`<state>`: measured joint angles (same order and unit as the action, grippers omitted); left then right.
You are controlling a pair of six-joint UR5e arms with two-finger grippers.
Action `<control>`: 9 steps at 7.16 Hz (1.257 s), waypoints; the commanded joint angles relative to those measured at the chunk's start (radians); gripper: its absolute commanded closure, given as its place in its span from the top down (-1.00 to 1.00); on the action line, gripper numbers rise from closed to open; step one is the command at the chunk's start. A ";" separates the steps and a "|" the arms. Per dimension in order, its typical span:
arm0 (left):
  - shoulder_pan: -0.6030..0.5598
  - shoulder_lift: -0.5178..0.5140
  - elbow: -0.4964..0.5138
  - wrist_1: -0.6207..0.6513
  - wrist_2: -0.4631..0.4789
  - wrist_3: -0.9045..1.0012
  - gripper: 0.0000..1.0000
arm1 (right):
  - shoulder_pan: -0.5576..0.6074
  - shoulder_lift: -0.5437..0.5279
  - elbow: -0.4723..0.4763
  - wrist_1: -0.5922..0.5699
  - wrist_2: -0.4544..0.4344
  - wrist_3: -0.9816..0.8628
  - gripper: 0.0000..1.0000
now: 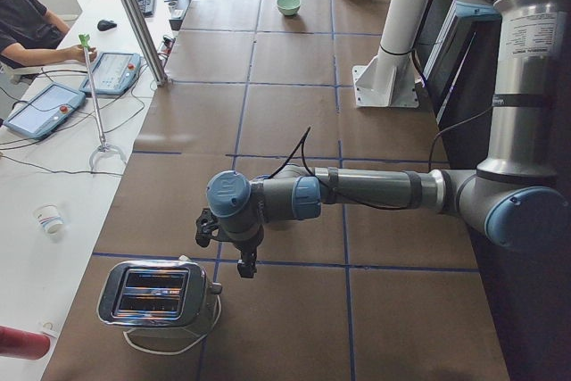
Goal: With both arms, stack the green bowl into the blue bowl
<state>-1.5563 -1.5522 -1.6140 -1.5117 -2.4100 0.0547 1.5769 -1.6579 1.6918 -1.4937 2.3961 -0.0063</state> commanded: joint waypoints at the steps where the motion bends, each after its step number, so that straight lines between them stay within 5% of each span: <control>1: 0.146 0.055 -0.011 -0.303 -0.028 -0.337 1.00 | 0.000 -0.002 0.026 -0.002 0.000 0.009 1.00; 3: 0.288 0.089 0.017 -0.578 -0.020 -0.664 1.00 | 0.000 -0.005 0.040 0.000 0.003 0.052 1.00; 9: 0.464 0.060 0.087 -0.748 0.068 -0.869 0.99 | 0.000 -0.007 0.039 0.000 0.003 0.052 1.00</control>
<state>-1.0994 -1.4785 -1.5525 -2.2406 -2.3486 -0.8026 1.5769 -1.6643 1.7301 -1.4941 2.3965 0.0449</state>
